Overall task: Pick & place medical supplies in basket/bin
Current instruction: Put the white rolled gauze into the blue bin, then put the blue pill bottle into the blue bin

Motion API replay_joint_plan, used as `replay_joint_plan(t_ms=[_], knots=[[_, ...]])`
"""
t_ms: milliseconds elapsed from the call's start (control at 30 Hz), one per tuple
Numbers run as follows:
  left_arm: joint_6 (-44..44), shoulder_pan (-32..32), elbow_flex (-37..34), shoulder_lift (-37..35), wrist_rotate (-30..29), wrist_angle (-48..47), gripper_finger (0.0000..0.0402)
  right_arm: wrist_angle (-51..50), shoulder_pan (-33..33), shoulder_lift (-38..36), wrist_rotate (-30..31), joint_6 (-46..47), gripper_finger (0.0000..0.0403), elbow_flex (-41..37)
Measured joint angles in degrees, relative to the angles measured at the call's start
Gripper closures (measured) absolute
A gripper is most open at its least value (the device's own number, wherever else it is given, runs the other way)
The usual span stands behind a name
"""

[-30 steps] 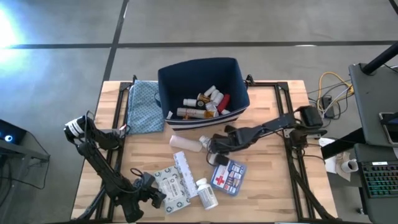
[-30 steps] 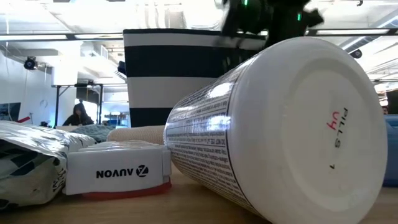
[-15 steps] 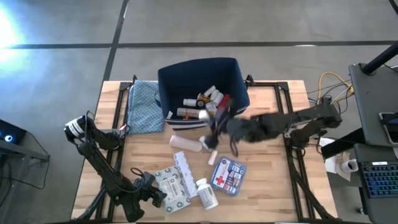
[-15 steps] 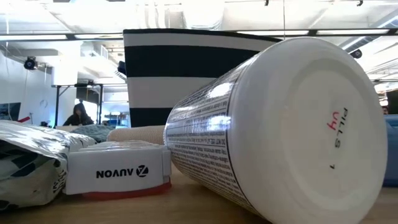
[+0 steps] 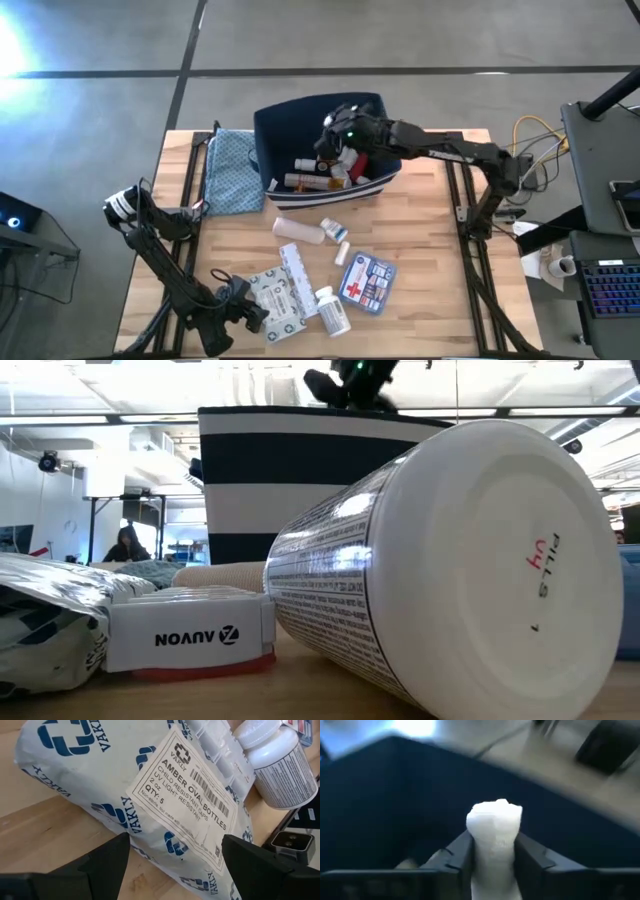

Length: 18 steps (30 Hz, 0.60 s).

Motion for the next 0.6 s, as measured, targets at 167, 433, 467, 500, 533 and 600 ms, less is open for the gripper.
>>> replay_joint_plan(t_ms=[167,433,467,500,533,600], knots=[[-0.2,0.0,0.0,0.0,0.0,0.9,0.0107,-4.7,-0.2,3.2,-6.1,10.3,0.0217,-1.9],[-0.2,0.0,0.0,0.0,0.0,1.0,0.0107,-10.7,3.6,5.9,-5.1,11.1,0.0167,-3.7],[-0.2,0.0,0.0,0.0,0.0,1.3,0.0107,-11.7,4.2,5.9,-5.0,11.3,0.0166,-3.8],[-0.2,0.0,0.0,0.0,0.0,1.6,0.0107,-12.5,4.9,5.9,-4.6,11.6,0.0165,-4.0],[-0.2,0.0,0.0,0.0,0.0,1.8,0.0107,-13.3,5.5,5.9,-3.8,11.7,0.0164,-4.2],[-0.2,0.0,0.0,0.0,0.0,2.1,0.0107,-13.9,6.8,5.9,-2.3,12.2,0.0163,-4.4]])
